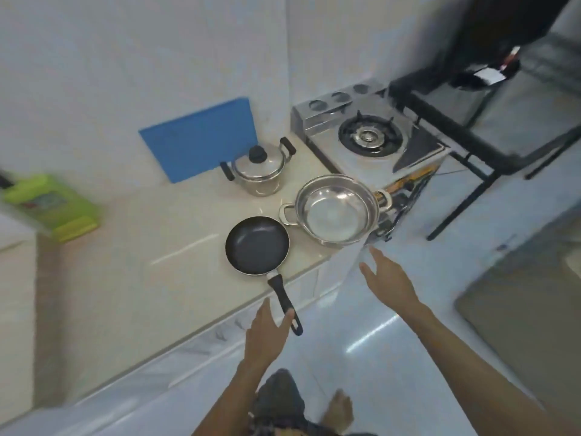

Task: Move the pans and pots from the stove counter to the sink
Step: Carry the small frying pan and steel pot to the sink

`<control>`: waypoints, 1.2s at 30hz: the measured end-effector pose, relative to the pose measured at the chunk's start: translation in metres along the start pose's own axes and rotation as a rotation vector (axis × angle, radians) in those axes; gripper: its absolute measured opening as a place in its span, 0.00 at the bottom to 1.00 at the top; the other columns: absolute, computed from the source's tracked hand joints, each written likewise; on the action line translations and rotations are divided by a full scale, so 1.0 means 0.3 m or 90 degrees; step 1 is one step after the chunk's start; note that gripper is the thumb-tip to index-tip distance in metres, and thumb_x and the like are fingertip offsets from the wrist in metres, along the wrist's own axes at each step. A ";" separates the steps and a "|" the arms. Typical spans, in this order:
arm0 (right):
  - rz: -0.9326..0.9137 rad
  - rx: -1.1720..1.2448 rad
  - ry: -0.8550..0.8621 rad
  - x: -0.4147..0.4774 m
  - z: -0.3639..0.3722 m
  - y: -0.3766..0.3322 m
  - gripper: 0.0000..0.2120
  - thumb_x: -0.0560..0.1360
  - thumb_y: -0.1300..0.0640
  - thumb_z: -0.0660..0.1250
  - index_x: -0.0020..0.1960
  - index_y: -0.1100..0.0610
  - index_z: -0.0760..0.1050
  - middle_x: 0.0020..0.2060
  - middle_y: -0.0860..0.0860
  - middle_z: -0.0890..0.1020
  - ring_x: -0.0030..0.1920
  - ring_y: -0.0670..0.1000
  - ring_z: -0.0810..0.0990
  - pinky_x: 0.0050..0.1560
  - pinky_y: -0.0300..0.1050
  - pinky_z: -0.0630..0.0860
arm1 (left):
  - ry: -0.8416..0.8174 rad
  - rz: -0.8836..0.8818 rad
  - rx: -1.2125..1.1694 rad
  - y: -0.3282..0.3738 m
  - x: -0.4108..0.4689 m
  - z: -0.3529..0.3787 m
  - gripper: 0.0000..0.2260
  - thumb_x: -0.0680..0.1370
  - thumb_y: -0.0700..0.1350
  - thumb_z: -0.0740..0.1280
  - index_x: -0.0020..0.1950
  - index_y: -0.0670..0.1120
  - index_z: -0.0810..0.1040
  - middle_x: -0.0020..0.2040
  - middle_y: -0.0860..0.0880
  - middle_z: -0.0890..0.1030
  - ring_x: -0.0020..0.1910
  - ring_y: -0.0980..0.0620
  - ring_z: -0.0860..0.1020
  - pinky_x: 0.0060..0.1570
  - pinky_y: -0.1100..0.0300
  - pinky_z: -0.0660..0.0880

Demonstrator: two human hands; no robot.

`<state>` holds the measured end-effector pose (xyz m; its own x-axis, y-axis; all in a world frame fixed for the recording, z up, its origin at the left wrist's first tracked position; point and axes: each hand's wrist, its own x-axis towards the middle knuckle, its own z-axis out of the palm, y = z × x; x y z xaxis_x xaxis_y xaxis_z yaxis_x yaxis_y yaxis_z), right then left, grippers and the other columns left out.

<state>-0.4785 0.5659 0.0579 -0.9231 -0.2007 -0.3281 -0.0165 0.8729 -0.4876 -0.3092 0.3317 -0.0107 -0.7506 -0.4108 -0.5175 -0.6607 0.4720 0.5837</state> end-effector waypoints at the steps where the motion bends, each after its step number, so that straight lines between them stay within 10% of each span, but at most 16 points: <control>1: 0.011 0.004 -0.003 0.068 -0.024 0.015 0.28 0.84 0.45 0.60 0.80 0.56 0.64 0.73 0.60 0.75 0.70 0.64 0.74 0.67 0.58 0.72 | -0.003 -0.046 -0.059 0.014 0.019 0.017 0.42 0.77 0.69 0.59 0.82 0.46 0.53 0.82 0.46 0.60 0.80 0.44 0.60 0.76 0.47 0.58; 10: 0.124 0.113 -0.065 0.623 -0.057 0.104 0.23 0.85 0.46 0.58 0.67 0.64 0.74 0.63 0.66 0.80 0.64 0.68 0.77 0.61 0.57 0.73 | -0.008 -0.289 -0.468 0.101 0.309 0.114 0.27 0.80 0.62 0.63 0.68 0.41 0.72 0.52 0.41 0.84 0.48 0.43 0.84 0.55 0.45 0.77; 16: 0.308 0.404 -0.137 0.774 -0.004 0.156 0.18 0.83 0.50 0.65 0.60 0.65 0.75 0.52 0.63 0.81 0.50 0.60 0.82 0.48 0.57 0.82 | 0.072 -0.413 -0.621 0.148 0.367 0.160 0.21 0.83 0.57 0.62 0.47 0.39 0.78 0.31 0.43 0.83 0.29 0.44 0.80 0.34 0.54 0.78; 24: 0.300 0.530 -0.189 0.820 -0.008 0.207 0.17 0.83 0.55 0.67 0.66 0.66 0.75 0.55 0.63 0.83 0.53 0.65 0.84 0.54 0.58 0.82 | 0.211 -0.436 -0.562 0.228 0.354 0.211 0.24 0.84 0.58 0.57 0.36 0.43 0.74 0.29 0.45 0.75 0.27 0.50 0.72 0.29 0.59 0.72; 36: 0.027 0.315 -0.281 0.891 -0.036 0.132 0.09 0.83 0.57 0.64 0.55 0.60 0.82 0.49 0.57 0.87 0.43 0.53 0.89 0.41 0.48 0.86 | 0.549 -0.584 -0.417 0.410 0.242 0.235 0.28 0.84 0.60 0.53 0.41 0.43 0.82 0.38 0.47 0.82 0.40 0.46 0.80 0.48 0.51 0.77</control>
<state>-0.7300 0.5517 -0.0405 -0.6728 -0.4257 -0.6051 0.2928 0.5979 -0.7462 -0.4447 0.4150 -0.0206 0.3282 -0.8216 -0.4661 -0.6115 -0.5609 0.5581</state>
